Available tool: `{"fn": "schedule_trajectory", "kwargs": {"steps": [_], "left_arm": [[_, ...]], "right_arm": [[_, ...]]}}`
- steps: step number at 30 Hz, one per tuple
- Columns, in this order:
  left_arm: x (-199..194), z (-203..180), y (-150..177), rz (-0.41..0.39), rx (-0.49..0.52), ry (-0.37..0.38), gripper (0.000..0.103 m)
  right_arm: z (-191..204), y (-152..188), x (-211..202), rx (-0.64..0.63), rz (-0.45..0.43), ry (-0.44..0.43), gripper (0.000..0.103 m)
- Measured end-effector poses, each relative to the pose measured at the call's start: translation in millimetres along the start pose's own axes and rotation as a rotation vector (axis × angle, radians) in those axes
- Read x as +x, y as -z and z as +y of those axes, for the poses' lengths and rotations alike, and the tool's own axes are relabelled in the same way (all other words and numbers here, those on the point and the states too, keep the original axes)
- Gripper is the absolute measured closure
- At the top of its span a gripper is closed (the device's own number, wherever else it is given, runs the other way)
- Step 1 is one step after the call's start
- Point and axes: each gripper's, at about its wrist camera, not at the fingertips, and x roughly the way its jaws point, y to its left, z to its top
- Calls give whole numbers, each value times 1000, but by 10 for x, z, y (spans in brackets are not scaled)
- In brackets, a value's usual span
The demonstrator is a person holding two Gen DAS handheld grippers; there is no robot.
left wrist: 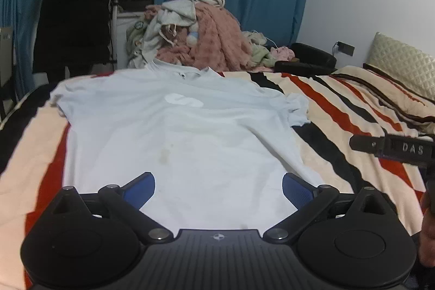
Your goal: Fold clothes
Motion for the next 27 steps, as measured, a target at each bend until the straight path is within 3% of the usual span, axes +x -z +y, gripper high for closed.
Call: {"fn": "schedule_trajectory", "kwargs": {"steps": [3, 7, 12, 20, 24, 27], "left_arm": [[-61, 28, 19, -7, -5, -5, 1], [-108, 85, 40, -7, -31, -5, 1], [-93, 169, 56, 5, -71, -12, 1], [15, 259, 63, 31, -114, -25, 1], [138, 248, 56, 51, -112, -26, 1], [245, 154, 36, 39, -44, -82, 1]], "right_arm": [[80, -98, 26, 5, 18, 8, 36], [43, -384, 240, 145, 56, 6, 36], [-140, -594, 661, 265, 39, 37, 36], [-841, -446, 1628, 505, 80, 150, 36], [-1058, -327, 2048, 564, 99, 130, 36], [-1191, -285, 2333, 620, 81, 83, 36]]}}
